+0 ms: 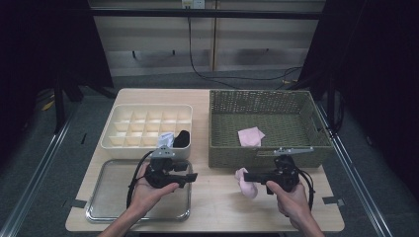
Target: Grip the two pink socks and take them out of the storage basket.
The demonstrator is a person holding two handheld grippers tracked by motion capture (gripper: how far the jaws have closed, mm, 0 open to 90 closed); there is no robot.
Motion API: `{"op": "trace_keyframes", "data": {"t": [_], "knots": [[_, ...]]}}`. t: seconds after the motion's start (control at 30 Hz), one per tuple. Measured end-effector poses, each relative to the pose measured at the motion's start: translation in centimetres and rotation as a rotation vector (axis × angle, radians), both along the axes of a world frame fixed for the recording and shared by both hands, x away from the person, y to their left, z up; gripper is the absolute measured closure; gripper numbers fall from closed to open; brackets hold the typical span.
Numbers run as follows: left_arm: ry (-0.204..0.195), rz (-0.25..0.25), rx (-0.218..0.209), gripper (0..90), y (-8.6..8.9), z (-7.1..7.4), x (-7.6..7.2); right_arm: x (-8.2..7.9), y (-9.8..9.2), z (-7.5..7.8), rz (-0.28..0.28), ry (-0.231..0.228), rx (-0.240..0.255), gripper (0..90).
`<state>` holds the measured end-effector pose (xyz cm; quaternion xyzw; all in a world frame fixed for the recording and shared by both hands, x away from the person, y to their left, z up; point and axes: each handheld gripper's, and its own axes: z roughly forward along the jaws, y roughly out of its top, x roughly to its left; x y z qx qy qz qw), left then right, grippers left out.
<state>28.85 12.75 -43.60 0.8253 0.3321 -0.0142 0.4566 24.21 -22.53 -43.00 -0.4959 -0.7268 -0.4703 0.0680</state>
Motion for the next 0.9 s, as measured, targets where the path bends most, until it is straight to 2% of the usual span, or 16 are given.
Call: {"op": "trace_keyframes", "data": {"t": [0.13, 0.27, 0.33, 0.4, 0.53, 0.73, 0.9], "knots": [[-0.003, 0.034, 0.004, 41.9, -0.8, -0.4, 0.4, 0.1, 0.6, -1.6, 0.009, 0.024, -0.023, 82.0], [-0.015, 0.018, 0.008, 41.4, -1.6, -1.0, 0.0, 0.5, 1.1, -3.2, 0.012, 0.042, -0.057, 79.7], [-0.014, 0.002, 0.023, 41.2, -1.8, -1.2, -0.3, 0.8, 1.4, -4.0, 0.019, 0.044, -0.076, 76.7], [-0.012, -0.008, 0.016, 40.6, -1.6, -1.2, -0.5, 1.0, 1.6, -4.5, 0.031, 0.050, -0.084, 73.1], [-0.006, 0.016, 0.034, 39.5, -1.5, -1.7, -0.4, 1.0, 1.6, -4.5, 0.011, 0.047, -0.081, 62.1], [0.002, 0.006, 0.047, 39.5, -1.7, -2.0, -0.5, 0.4, 0.1, -4.0, -0.035, 0.016, -0.088, 59.6], [0.014, -0.028, 0.034, 41.5, -2.7, -1.9, -0.5, 0.1, -1.0, -4.7, -0.062, 0.046, -0.132, 58.5]]}}
